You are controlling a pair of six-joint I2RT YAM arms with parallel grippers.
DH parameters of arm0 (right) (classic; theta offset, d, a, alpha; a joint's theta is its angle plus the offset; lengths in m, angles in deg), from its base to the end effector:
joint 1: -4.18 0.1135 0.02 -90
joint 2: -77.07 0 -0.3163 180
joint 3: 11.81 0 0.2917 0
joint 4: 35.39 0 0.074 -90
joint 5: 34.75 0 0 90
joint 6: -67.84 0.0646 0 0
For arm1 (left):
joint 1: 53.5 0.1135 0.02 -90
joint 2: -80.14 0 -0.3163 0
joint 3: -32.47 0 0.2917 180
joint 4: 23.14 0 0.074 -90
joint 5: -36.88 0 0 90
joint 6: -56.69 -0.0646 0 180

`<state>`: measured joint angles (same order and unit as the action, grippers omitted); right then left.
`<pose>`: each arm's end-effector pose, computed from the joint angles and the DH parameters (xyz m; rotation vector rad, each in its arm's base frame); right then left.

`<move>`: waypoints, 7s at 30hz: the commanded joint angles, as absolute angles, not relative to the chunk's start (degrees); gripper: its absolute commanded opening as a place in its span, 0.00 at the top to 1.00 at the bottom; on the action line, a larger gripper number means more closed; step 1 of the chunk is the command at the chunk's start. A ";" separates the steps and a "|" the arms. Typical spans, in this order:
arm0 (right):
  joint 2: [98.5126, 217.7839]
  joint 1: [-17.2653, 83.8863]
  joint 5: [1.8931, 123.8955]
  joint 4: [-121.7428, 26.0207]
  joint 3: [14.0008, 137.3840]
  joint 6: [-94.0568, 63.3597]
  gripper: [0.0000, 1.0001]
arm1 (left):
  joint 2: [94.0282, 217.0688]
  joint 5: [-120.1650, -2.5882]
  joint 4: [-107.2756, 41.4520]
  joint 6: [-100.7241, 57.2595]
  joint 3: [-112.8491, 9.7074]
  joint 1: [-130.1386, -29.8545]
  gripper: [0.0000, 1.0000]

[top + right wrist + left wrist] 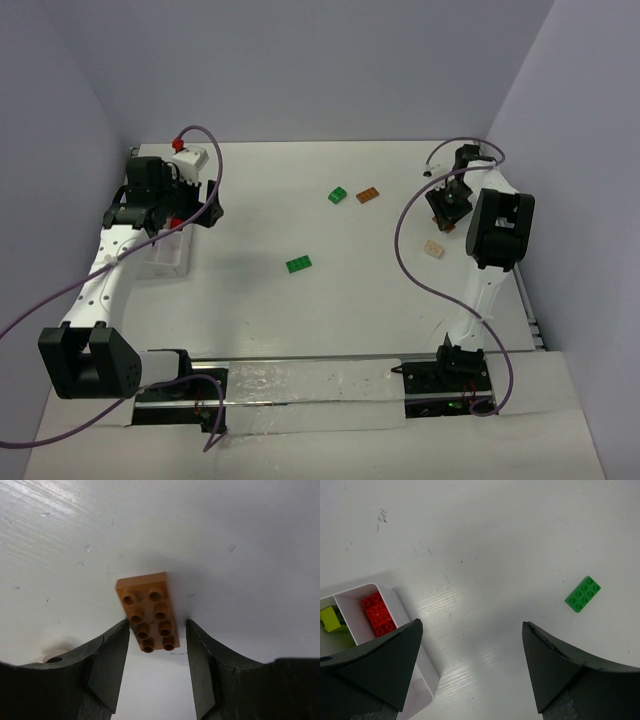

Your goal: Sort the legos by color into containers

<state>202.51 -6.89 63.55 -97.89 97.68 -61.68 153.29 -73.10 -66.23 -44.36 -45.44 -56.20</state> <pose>0.5038 -0.0891 0.1559 -0.7325 2.8031 0.0649 0.3233 -0.0373 0.3569 0.4501 2.1639 -0.3093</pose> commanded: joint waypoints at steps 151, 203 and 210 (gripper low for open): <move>214.29 21.38 51.55 -92.93 124.83 -31.08 0.00 | 161.69 -89.30 -87.41 -57.18 -67.37 -24.18 0.29; 222.88 16.93 56.96 -96.61 133.15 -27.70 0.44 | 162.13 -89.82 -88.75 -54.41 -71.60 -25.02 0.30; 215.36 16.92 58.10 -91.21 124.34 -26.32 0.59 | 160.45 -93.34 -87.53 -52.16 -69.85 -24.93 0.30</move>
